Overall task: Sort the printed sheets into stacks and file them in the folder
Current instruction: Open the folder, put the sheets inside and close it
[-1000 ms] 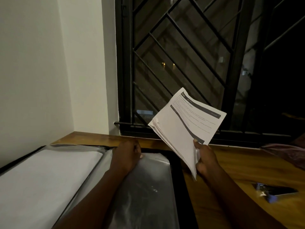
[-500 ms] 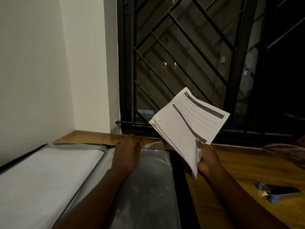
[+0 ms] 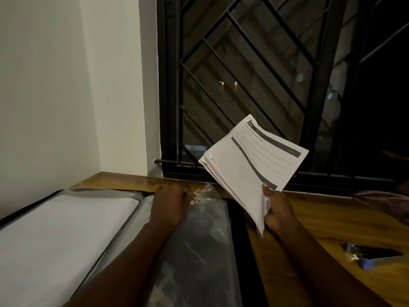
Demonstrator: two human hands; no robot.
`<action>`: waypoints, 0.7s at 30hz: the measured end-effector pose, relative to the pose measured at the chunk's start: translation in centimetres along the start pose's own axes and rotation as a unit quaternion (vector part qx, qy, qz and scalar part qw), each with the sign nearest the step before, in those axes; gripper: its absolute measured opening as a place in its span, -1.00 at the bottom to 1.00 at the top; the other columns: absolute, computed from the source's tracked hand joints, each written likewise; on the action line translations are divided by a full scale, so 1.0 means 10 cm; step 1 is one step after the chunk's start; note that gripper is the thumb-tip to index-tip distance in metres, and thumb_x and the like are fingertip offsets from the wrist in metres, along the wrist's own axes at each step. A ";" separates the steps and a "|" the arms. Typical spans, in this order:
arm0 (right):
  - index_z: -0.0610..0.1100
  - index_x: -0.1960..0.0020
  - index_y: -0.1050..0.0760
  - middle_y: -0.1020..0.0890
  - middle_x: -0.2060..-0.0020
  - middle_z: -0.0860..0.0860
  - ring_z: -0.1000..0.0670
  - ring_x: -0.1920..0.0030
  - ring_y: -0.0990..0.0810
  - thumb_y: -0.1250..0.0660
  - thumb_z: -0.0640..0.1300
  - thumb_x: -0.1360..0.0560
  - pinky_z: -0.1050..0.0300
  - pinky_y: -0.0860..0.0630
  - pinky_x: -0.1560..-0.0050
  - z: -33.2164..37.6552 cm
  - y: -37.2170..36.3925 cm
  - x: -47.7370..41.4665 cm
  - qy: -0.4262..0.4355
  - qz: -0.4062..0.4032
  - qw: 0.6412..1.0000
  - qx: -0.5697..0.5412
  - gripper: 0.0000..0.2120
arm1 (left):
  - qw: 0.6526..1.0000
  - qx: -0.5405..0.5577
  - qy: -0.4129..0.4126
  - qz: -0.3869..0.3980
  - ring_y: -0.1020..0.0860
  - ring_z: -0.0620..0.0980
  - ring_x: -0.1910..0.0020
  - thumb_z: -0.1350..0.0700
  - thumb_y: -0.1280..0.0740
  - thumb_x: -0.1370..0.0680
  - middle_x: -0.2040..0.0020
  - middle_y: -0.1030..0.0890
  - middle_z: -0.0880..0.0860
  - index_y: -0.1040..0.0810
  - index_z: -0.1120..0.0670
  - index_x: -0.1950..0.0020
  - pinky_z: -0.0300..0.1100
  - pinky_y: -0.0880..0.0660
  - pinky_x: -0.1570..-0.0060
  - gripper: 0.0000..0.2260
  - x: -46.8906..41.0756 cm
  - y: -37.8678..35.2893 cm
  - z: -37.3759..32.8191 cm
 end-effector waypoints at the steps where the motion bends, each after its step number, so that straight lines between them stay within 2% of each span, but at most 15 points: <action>1: -0.08 -0.24 -0.51 -0.62 -0.14 -0.09 -0.21 -0.13 -0.58 -0.38 -0.03 -0.46 -0.19 -0.48 -0.19 0.00 0.00 0.01 -0.001 -0.002 1.000 0.005 -0.63 | 1.000 -0.002 -0.002 -0.006 -0.61 -0.13 0.24 0.15 -0.40 -0.46 0.26 -0.68 -0.06 -0.69 -0.01 0.20 -0.13 -0.56 0.10 -0.90 0.01 0.01 -0.01; 4: -0.09 -0.25 -0.51 -0.62 -0.13 -0.09 -0.21 -0.12 -0.58 -0.38 -0.04 -0.47 -0.18 -0.48 -0.19 0.00 0.00 0.00 -0.002 -0.007 1.000 0.004 -0.64 | 0.999 -0.009 -0.018 -0.045 -0.58 -0.09 0.23 0.17 -0.37 -0.49 0.23 -0.65 -0.07 -0.67 0.00 0.11 -0.22 -0.48 0.22 -0.89 0.03 0.03 -0.06; 7: -0.08 -0.26 -0.49 -0.61 -0.14 -0.09 -0.21 -0.13 -0.57 -0.36 -0.06 -0.49 -0.16 -0.49 -0.18 0.01 -0.02 0.03 0.001 -0.012 1.000 0.003 -0.64 | 0.997 0.001 -0.042 -0.069 -0.55 -0.03 0.21 0.26 -0.39 -0.45 0.16 -0.59 0.00 -0.61 0.10 0.11 -0.23 -0.45 0.27 -0.92 0.02 0.03 -0.07; 9: -0.08 -0.25 -0.49 -0.61 -0.13 -0.09 -0.20 -0.12 -0.58 -0.37 -0.06 -0.49 -0.18 -0.48 -0.18 0.01 -0.02 0.03 0.002 -0.016 1.000 0.008 -0.65 | 0.997 -0.018 -0.059 -0.037 -0.54 -0.02 0.13 0.22 -0.43 -0.42 0.07 -0.56 0.01 -0.63 0.05 0.15 -0.15 -0.49 0.15 -0.92 -0.02 -0.03 -0.02; 11: -0.09 -0.25 -0.48 -0.61 -0.13 -0.09 -0.20 -0.12 -0.57 -0.36 -0.08 -0.51 -0.21 -0.47 -0.21 0.02 -0.03 0.05 0.007 -0.024 1.000 0.010 -0.67 | 0.997 -0.023 -0.063 0.024 -0.55 -0.05 0.08 0.15 -0.40 -0.44 0.08 -0.60 -0.06 -0.65 -0.05 0.18 -0.03 -0.50 0.00 -0.90 -0.02 -0.09 0.00; 13: -0.09 -0.26 -0.47 -0.60 -0.14 -0.09 -0.20 -0.13 -0.56 -0.36 -0.09 -0.51 -0.22 -0.45 -0.24 0.04 -0.04 0.09 0.009 -0.040 0.999 0.008 -0.67 | 0.995 -0.036 -0.061 0.074 -0.54 -0.09 0.06 0.12 -0.35 -0.49 0.07 -0.62 -0.10 -0.68 -0.09 0.12 0.04 -0.48 -0.09 -0.86 -0.01 -0.13 0.00; 17: -0.11 -0.30 -0.44 -0.59 -0.16 -0.10 -0.17 -0.13 -0.55 -0.34 -0.13 -0.54 -0.17 -0.48 -0.19 0.22 -0.20 0.21 0.029 -0.051 0.998 -0.029 -0.65 | 0.993 -0.037 -0.057 0.096 -0.53 -0.10 0.02 0.11 -0.30 -0.54 0.02 -0.60 -0.09 -0.68 -0.08 0.05 0.02 -0.46 -0.13 -0.84 -0.01 -0.13 0.01; 21: -0.09 -0.29 -0.43 -0.59 -0.11 -0.07 -0.05 0.01 -0.58 -0.28 -0.23 -0.57 -0.07 -0.52 -0.09 0.58 -0.69 0.37 0.089 -0.007 0.993 -0.080 -0.70 | 0.991 -0.040 -0.061 0.108 -0.51 -0.03 -0.13 0.09 -0.28 -0.55 -0.08 -0.58 -0.03 -0.63 -0.01 -0.04 0.05 -0.41 -0.19 -0.85 0.02 -0.12 -0.03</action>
Point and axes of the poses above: each hand's wrist, its own x-axis away from the middle knuckle, its own y-axis out of the back of the hand, z = x × y, the point moved 2 cm from there along -x, towards the middle knuckle
